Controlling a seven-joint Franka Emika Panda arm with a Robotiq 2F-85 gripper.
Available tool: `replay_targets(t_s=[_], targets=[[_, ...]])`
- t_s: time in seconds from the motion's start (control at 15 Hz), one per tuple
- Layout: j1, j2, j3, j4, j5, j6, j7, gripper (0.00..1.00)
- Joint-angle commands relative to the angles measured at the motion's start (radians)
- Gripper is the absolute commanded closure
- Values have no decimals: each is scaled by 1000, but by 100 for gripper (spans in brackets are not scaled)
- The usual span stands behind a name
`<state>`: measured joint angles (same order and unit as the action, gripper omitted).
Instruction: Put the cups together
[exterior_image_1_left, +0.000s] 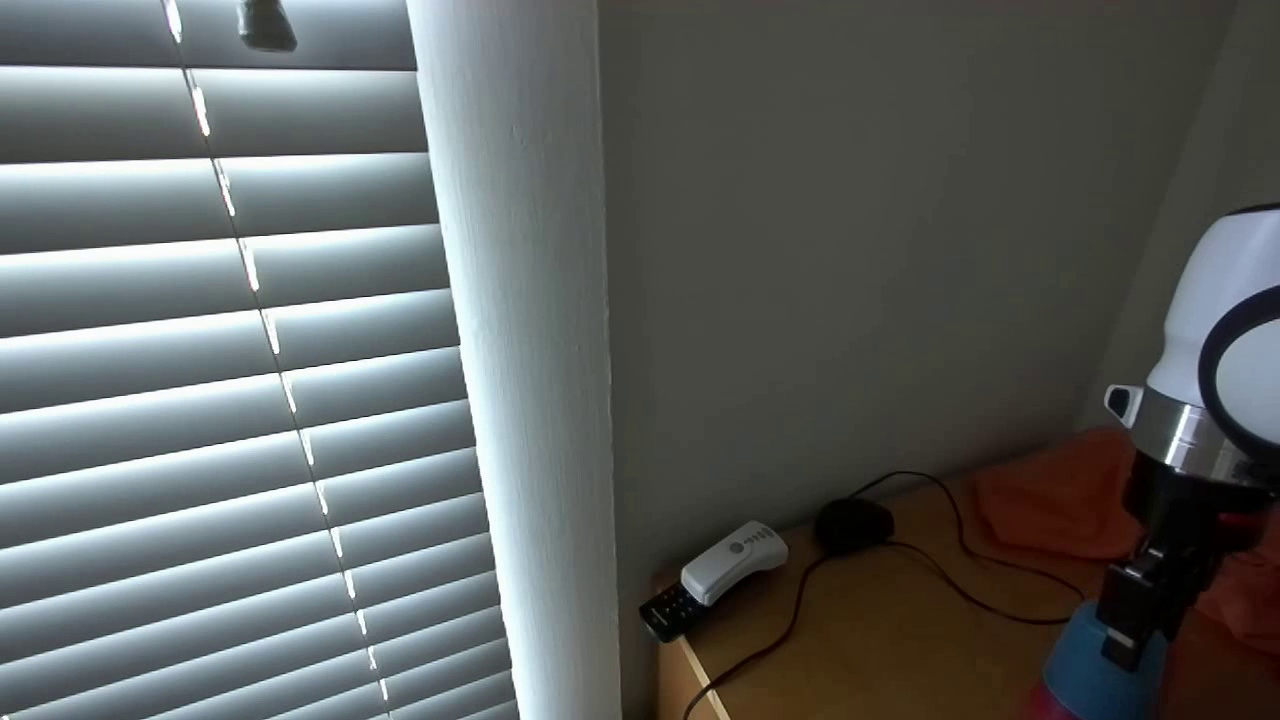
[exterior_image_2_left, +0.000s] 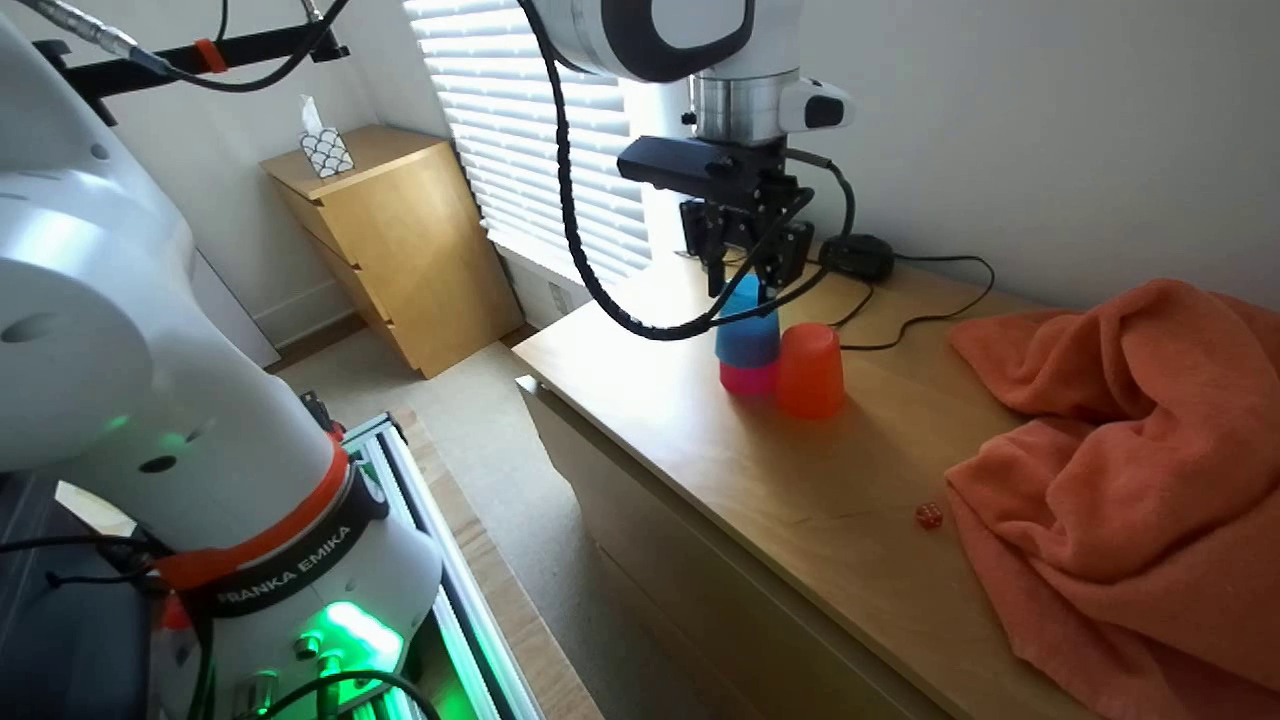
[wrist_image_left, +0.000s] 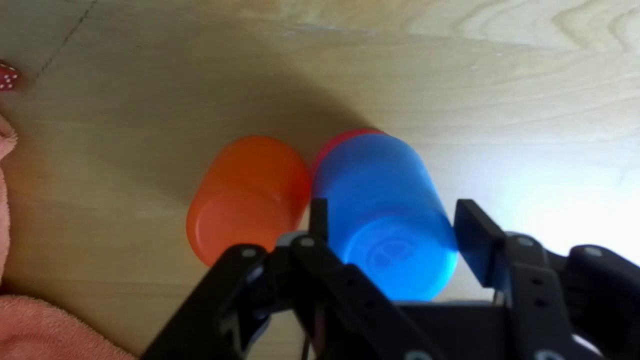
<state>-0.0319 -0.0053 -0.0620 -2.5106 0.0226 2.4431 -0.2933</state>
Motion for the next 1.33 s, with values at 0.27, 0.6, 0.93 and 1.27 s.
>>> replay_targets(t_s=[0.27,0.6,0.93,1.27], targets=[[-10,103,12,23,14,39,-24,61],[-10,80,17,24,29,15,-29,61],[-8,-33,28,-3,96,-31,-101,61],[-7,-166,6,-15,91,-65,-90,61]])
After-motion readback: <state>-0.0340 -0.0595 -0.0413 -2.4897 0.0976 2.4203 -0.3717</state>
